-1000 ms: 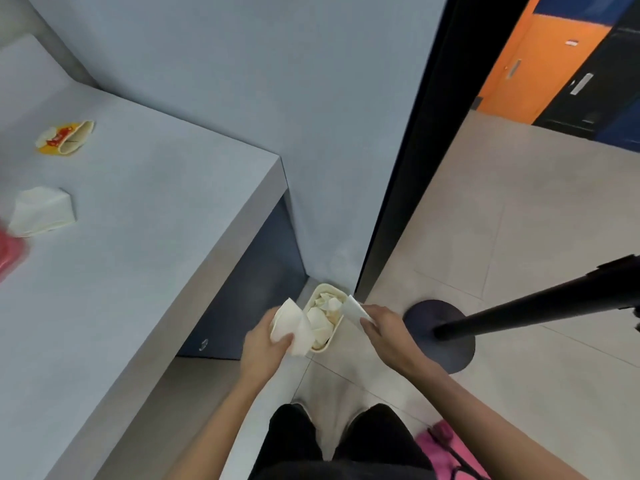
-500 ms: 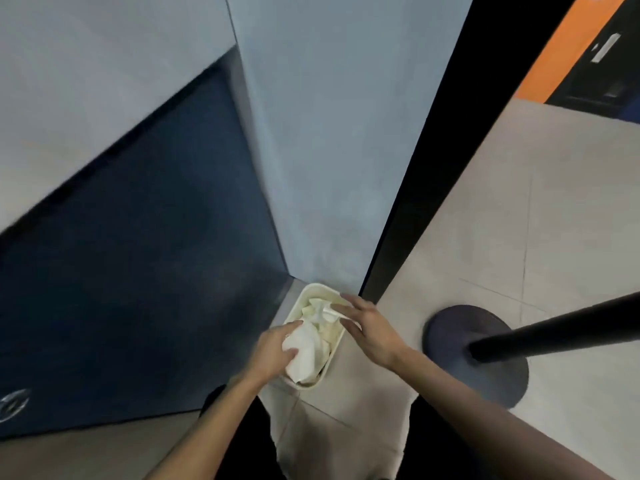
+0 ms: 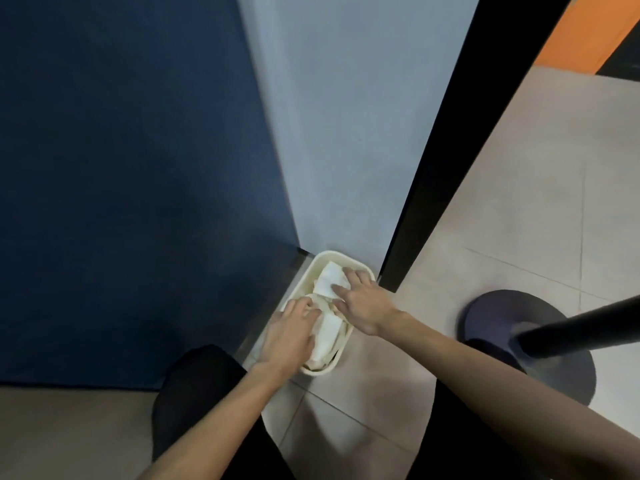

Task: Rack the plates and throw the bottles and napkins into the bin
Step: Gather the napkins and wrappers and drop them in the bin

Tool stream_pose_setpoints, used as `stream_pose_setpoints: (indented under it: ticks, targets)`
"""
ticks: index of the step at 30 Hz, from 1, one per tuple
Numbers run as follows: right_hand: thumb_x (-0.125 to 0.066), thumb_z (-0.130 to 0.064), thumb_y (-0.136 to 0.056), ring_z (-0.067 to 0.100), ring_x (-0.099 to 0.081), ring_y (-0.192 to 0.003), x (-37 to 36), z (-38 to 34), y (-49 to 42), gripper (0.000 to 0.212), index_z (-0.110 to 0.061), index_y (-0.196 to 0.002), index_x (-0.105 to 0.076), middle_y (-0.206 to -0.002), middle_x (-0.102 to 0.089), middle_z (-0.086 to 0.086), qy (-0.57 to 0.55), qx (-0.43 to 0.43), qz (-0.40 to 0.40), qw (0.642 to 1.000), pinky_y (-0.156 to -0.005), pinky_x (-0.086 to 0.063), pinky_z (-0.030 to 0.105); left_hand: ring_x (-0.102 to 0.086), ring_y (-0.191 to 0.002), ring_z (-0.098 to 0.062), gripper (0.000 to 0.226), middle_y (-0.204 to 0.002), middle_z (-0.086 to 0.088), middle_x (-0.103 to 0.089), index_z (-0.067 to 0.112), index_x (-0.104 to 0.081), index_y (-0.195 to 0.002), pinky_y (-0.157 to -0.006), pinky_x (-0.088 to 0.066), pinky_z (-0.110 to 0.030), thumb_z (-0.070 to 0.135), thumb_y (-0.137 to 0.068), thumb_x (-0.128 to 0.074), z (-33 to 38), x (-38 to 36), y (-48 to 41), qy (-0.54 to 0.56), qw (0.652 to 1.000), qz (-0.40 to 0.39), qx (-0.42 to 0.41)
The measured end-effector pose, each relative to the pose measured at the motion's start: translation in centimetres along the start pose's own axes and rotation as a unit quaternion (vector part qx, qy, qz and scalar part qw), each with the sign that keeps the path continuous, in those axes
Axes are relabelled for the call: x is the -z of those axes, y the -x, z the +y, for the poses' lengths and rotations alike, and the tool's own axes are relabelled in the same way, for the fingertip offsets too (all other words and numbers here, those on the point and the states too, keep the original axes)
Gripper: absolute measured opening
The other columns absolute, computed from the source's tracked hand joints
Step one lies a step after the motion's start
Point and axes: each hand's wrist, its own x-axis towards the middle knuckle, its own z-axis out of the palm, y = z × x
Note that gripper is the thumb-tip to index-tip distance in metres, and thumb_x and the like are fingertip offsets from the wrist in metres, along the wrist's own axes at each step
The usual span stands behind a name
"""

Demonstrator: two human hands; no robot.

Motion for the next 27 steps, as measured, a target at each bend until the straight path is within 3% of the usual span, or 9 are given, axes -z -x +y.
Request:
stream_pose_setpoints:
  ticks: [4,7,11,14,17,21,24,27]
  targets:
    - [-0.043,-0.026,-0.099,0.038,-0.036,-0.126,0.0,0.4,-0.4,0.039,-0.023,-0.136,-0.052,-0.143,-0.031,0.017,0.077,0.038,-0.039,0.996,-0.105,-0.038,0.048,-0.031,-0.142,-0.019,0.048,-0.161,0.001,-0.022,0.024,-0.037,-0.15,-0.108,-0.037,-0.034,0.032,-0.103,-0.039,1.5,-1.6,2.2,0.042,0.996,-0.071,0.03]
    - [-0.045,-0.02,-0.098,0.039,-0.039,-0.125,-0.7,0.4,-1.6,0.042,-0.022,-0.14,-0.048,-0.147,-0.026,0.021,0.122,0.033,-0.066,0.99,-0.106,-0.038,0.047,-0.023,-0.148,-0.024,0.051,-0.166,-0.005,-0.007,0.021,-0.028,-0.154,-0.114,-0.032,-0.043,0.037,-0.106,-0.031,1.6,-2.7,1.6,0.048,0.989,-0.127,0.058]
    - [-0.043,-0.016,-0.1,0.044,-0.042,-0.128,-0.9,-0.7,-2.6,0.044,-0.016,-0.144,-0.04,-0.153,-0.019,0.028,0.191,0.025,-0.107,0.975,-0.111,-0.031,0.048,-0.026,-0.146,-0.03,0.05,-0.166,-0.012,-0.004,0.017,-0.029,-0.153,-0.116,-0.025,-0.049,0.037,-0.107,-0.025,1.9,-2.9,0.5,0.039,0.983,-0.17,0.065]
    - [-0.038,-0.011,-0.101,0.037,-0.053,-0.118,-1.3,-1.2,-3.2,0.038,-0.008,-0.139,-0.044,-0.14,-0.041,0.026,0.162,0.036,-0.137,0.977,-0.097,-0.044,0.042,-0.032,-0.141,-0.035,0.046,-0.164,-0.017,-0.005,0.014,-0.036,-0.148,-0.116,-0.027,-0.051,0.031,-0.106,-0.029,1.7,-3.7,-0.7,0.038,0.977,-0.197,0.072]
    - [-0.04,-0.01,-0.1,0.03,-0.061,-0.109,-1.9,-0.6,-4.3,0.027,-0.007,-0.12,-0.059,-0.12,-0.062,0.015,0.105,0.043,-0.154,0.982,-0.086,-0.052,0.039,-0.038,-0.137,-0.037,0.039,-0.16,-0.023,-0.016,0.008,-0.042,-0.142,-0.11,-0.035,-0.047,0.017,-0.104,-0.038,2.2,-4.5,-1.9,0.016,0.974,-0.21,0.084]
    - [-0.037,0.001,-0.096,0.033,-0.064,-0.103,-2.1,0.0,-5.7,0.028,-0.003,-0.106,-0.063,-0.109,-0.064,0.015,0.067,0.044,-0.176,0.981,-0.076,-0.051,0.037,-0.019,-0.146,-0.044,0.042,-0.15,-0.022,-0.036,0.008,-0.04,-0.144,-0.115,-0.03,-0.049,0.008,-0.103,-0.03,2.6,-5.3,-3.8,0.06,0.968,-0.234,0.064]
    - [-0.037,0.002,-0.096,0.033,-0.061,-0.108,-2.9,-0.2,-6.7,0.027,0.0,-0.109,-0.061,-0.105,-0.058,0.016,0.063,0.04,-0.188,0.979,-0.076,-0.046,0.036,-0.012,-0.149,-0.043,0.044,-0.155,-0.021,-0.031,0.003,-0.038,-0.145,-0.117,-0.027,-0.05,0.012,-0.103,-0.029,2.3,-5.8,-4.6,0.097,0.959,-0.256,0.071]
    - [-0.044,-0.005,-0.096,0.032,-0.063,-0.104,-3.4,-0.5,-7.7,0.021,-0.002,-0.109,-0.061,-0.112,-0.063,0.015,0.071,0.037,-0.184,0.98,-0.073,-0.043,0.033,-0.021,-0.146,-0.043,0.047,-0.159,-0.027,-0.019,0.0,-0.035,-0.147,-0.116,-0.028,-0.048,0.016,-0.103,-0.032,1.9,-6.2,-5.0,0.1,0.951,-0.283,0.076]
